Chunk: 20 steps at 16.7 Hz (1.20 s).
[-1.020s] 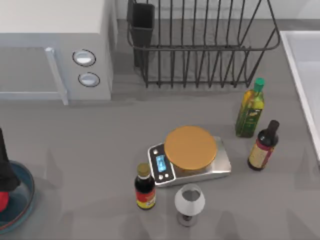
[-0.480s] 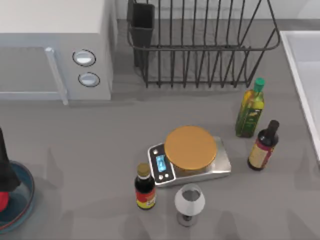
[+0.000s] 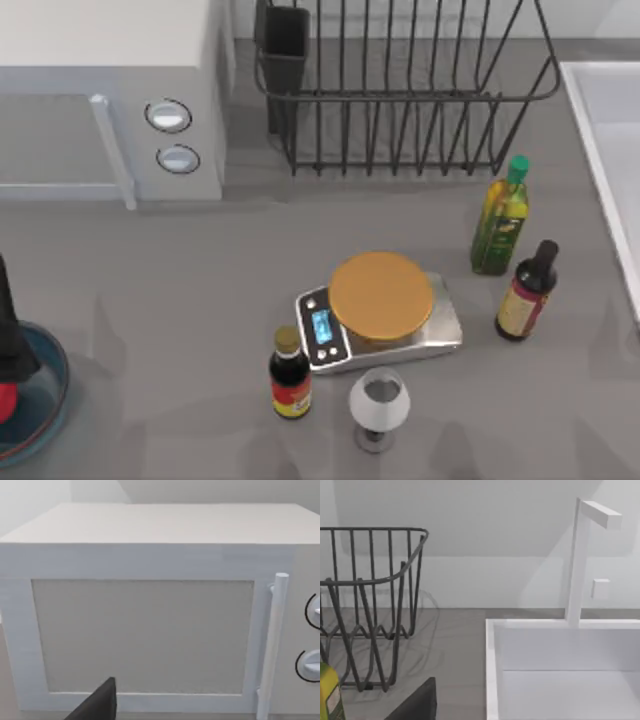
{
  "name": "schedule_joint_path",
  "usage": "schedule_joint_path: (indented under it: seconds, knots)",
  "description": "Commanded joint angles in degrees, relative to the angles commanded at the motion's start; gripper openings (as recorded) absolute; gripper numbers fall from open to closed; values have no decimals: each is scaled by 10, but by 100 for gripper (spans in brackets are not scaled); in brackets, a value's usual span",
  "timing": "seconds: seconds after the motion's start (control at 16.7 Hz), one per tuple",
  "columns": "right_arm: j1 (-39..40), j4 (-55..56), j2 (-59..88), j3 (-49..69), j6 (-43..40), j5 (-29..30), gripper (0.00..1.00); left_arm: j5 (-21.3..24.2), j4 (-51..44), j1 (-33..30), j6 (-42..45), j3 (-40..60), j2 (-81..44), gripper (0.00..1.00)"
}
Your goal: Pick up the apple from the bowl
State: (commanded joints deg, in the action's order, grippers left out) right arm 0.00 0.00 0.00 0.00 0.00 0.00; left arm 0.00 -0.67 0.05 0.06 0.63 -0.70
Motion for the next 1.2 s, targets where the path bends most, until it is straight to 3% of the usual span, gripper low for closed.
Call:
schedule_joint_path:
  seconds: [0.3,0.96,1.2]
  knots:
    - [0,0,0,0,0,0,100,0,-101,8,10,95,-122,100]
    - [0,0,0,0,0,0,100,0,-481,37,45,448,-672,100]
    - [0,0,0,0,0,0,100,0,-575,44,54,536,-810,100]
